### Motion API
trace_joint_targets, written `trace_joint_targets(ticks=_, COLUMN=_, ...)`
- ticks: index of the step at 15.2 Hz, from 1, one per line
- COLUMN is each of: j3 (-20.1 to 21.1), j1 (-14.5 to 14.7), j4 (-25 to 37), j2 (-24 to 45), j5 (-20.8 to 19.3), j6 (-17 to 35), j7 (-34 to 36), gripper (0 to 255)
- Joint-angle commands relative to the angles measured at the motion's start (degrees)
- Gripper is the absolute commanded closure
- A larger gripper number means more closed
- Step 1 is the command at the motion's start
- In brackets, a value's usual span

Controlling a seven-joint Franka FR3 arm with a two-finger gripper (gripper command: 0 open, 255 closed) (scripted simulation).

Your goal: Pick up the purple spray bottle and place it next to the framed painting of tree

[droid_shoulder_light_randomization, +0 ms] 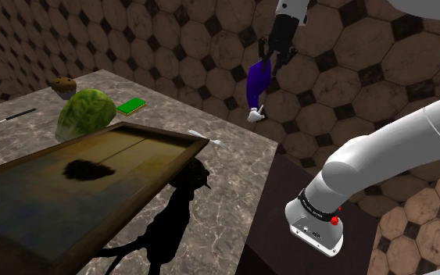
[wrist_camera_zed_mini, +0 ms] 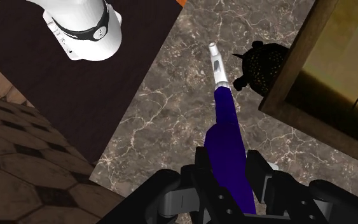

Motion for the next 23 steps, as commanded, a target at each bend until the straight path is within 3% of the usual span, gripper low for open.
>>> trace_joint_targets(ticks=1, j3=-0.1, j1=0.0, j4=1.8, j2=0.3, j5=0.1, j6=-1.4, j7=0.3, gripper=255)
trace_joint_targets(ticks=8, j3=-0.2, j1=0.2, j4=7.6, j2=1.5, j5=0.4, j6=-6.0, j7=1.3, gripper=255)
trace_joint_targets(ticks=23, j3=14.9, j1=5.9, j4=-5.7, j2=-13.3, j5=10.6, j6=-1.6, j7=20.8, gripper=255)
